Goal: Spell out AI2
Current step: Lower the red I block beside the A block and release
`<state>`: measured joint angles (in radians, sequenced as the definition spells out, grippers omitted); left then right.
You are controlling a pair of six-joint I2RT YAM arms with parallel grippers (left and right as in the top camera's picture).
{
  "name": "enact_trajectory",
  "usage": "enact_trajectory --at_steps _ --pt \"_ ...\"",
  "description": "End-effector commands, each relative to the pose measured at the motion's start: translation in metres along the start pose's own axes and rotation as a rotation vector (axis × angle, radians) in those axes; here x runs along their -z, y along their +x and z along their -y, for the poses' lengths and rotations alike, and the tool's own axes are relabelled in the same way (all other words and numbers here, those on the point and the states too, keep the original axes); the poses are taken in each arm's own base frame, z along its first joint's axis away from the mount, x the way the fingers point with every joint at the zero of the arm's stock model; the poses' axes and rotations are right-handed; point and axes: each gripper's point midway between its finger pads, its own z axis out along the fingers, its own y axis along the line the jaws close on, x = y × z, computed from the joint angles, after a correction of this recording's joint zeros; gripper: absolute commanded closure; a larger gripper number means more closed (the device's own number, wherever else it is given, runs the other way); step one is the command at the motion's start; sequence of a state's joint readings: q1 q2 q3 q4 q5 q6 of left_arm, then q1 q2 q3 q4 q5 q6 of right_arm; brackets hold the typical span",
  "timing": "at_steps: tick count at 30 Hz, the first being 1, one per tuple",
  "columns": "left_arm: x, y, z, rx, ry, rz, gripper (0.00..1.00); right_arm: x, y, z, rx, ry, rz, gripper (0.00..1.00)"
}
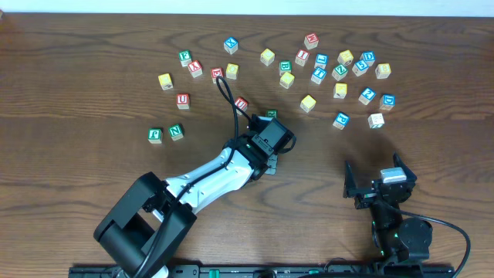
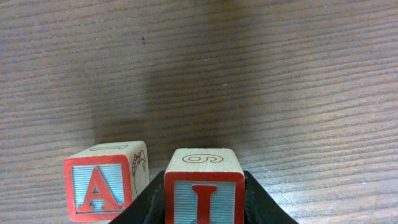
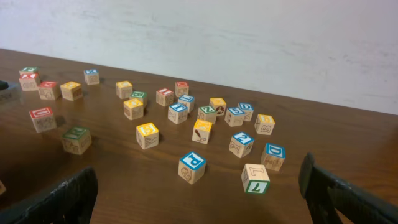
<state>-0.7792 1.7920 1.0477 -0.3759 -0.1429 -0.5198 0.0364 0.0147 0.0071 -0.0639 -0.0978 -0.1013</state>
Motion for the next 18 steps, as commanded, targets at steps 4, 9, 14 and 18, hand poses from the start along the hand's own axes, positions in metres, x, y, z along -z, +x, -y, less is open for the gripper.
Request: enact_trajectory --at_steps 4,9,14,18 --pt "-0.015 0.003 -0.013 -0.008 -0.052 -0.006 0.92 0.000 0.000 0.001 -0.016 0.005 0.000 0.01" --pt "-0.021 0.005 -0.017 -0.001 -0.058 -0.022 0.92 0.000 0.000 0.001 -0.016 0.005 0.000 0.01" --pt "-0.023 0.005 -0.017 -0.001 -0.059 -0.023 0.92 0.000 0.000 0.001 -0.016 0.005 0.000 0.01" --pt "-0.023 0.005 -0.017 -0.001 -0.058 -0.022 0.92 0.000 0.000 0.001 -0.016 0.005 0.000 0.01"
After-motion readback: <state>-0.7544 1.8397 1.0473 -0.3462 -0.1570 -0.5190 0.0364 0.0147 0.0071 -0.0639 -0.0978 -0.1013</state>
